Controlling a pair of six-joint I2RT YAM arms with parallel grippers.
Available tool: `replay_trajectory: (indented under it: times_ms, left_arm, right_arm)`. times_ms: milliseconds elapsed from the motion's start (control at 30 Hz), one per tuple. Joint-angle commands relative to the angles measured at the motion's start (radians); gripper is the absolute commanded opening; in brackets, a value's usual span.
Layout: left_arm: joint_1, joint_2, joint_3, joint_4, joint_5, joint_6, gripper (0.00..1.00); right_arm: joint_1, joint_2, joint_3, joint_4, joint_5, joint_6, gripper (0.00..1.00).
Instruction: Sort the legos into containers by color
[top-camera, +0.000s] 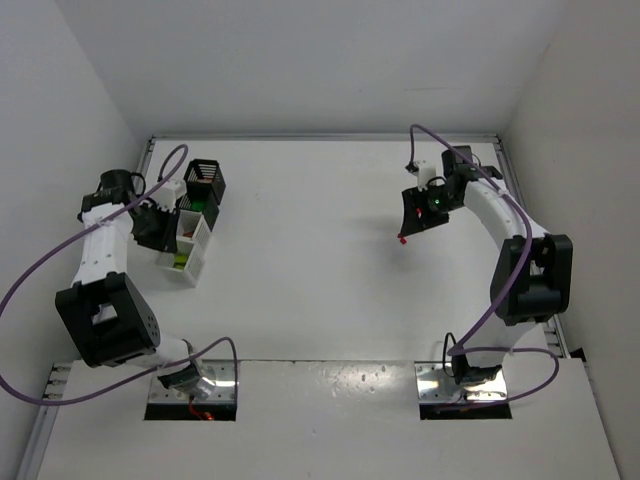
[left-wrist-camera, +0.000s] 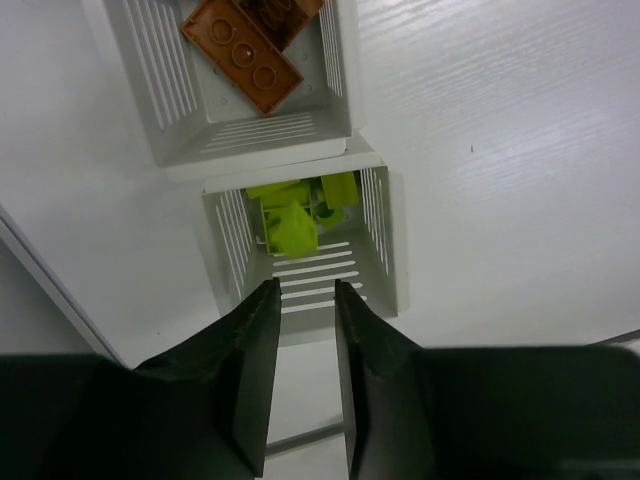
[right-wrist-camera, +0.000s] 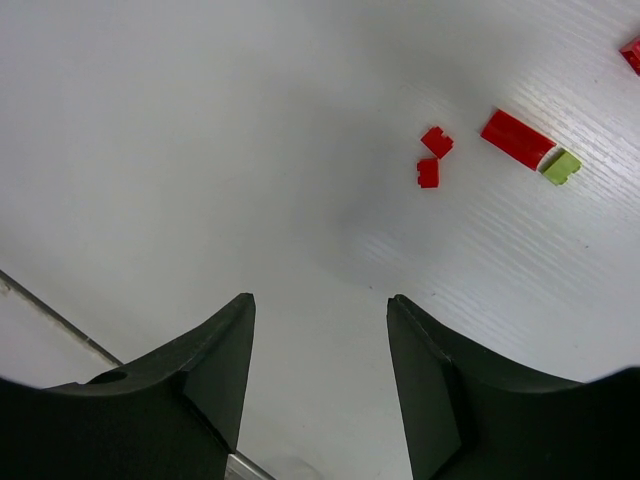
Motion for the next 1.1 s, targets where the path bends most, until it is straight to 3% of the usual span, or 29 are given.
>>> replay_trajectory:
  times_ms: [0, 267, 367, 500, 633, 867, 933, 967, 1000, 1033, 1067]
  left_arm:
    - [0.005, 0.004, 0.031, -0.01, 0.011, 0.005, 0.34]
    - [0.024, -0.027, 0.02, -0.053, 0.064, 0.067, 0.48]
    - [0.06, -0.065, 0.063, -0.079, 0.183, 0.09, 0.48]
    - [0.071, -0.123, 0.129, -0.01, 0.299, -0.01, 0.48]
    - [-0.007, -0.165, 0.201, 0.164, 0.294, -0.201, 0.51]
    - [-0.097, -0.143, 0.27, 0.209, 0.42, -0.283, 0.81]
    - [-0.125, -0.143, 0.237, 0.246, 0.407, -0.335, 0.9]
    - [-0.139, -0.155, 0.22, 0.275, 0.37, -0.369, 1.0]
    - [-0.181, -0.166, 0.186, 0.353, 0.295, -0.484, 1.0]
    - [-0.2, -0.175, 0.177, 0.378, 0.146, -0.519, 1.0]
    - [-0.212, -0.186, 0.166, 0.396, 0.112, -0.528, 1.0]
  right_arm:
    - [-0.004, -0.015, -0.001, 0.001, 0.002, -0.017, 0.56]
    - [-0.004, -0.004, -0.001, 0.01, 0.012, -0.017, 0.57]
    - [-0.004, -0.004, -0.001, 0.022, 0.038, -0.017, 0.57]
    - [-0.022, 0.008, -0.001, 0.081, 0.151, 0.005, 0.53]
    - [-0.032, 0.059, 0.03, 0.114, 0.223, -0.012, 0.49]
    - [-0.032, 0.185, 0.134, 0.183, 0.334, -0.066, 0.46]
    - [-0.032, 0.26, 0.218, 0.184, 0.334, -0.034, 0.46]
    - [-0.032, 0.283, 0.246, 0.167, 0.334, 0.006, 0.46]
    - [-0.032, 0.304, 0.266, 0.167, 0.334, 0.029, 0.46]
    - [-0.032, 0.333, 0.292, 0.167, 0.343, 0.054, 0.46]
    - [-0.032, 0.344, 0.292, 0.167, 0.343, 0.095, 0.46]
